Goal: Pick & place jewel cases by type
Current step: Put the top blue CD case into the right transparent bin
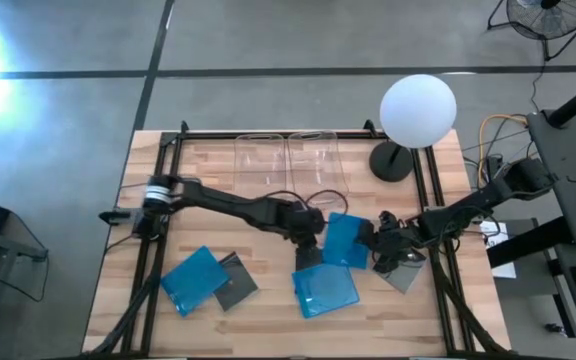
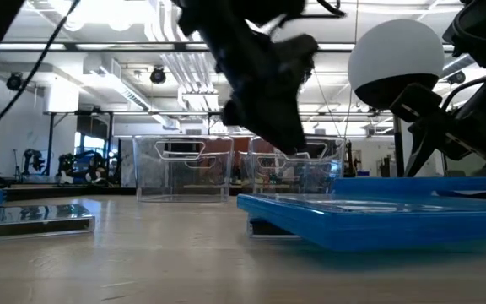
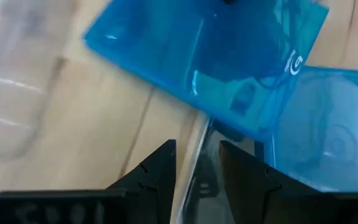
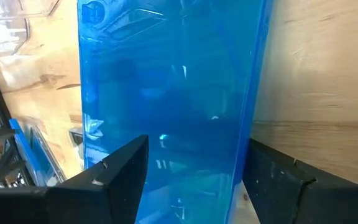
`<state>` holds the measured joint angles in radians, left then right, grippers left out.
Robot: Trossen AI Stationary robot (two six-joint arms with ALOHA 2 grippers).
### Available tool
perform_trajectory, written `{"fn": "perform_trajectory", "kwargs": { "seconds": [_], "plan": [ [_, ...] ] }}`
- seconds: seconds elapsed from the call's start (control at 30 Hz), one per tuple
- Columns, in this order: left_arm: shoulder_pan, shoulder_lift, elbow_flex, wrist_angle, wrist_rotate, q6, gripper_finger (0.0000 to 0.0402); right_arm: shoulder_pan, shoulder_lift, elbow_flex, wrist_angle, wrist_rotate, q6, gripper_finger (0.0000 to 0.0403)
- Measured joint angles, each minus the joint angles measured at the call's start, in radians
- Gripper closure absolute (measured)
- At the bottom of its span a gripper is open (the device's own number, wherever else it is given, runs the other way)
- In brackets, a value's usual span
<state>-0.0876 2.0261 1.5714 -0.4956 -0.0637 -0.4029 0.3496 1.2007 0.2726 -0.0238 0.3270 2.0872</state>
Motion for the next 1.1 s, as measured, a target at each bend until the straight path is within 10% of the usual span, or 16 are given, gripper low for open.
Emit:
{"fn": "perform_trajectory", "kwargs": {
  "seconds": [0.47, 0.87, 1.1],
  "plan": [
    [-0.001, 0.152, 0.127, -0.023, 0.073, 0.045, 0.0298, -0.003, 0.002, -0.003, 0.113, 0.078, -0.111, 0.0179],
    [-0.001, 0.129, 0.126, -0.032, 0.030, 0.070, 0.0298, -0.008, -0.020, -0.002, 0.299, 0.074, -0.280, 0.0348],
    [-0.001, 0.129, 0.126, -0.027, 0.013, 0.067, 0.0298, -0.033, -0.020, -0.002, 0.325, 0.113, -0.310, 0.0350]
  ]
}}
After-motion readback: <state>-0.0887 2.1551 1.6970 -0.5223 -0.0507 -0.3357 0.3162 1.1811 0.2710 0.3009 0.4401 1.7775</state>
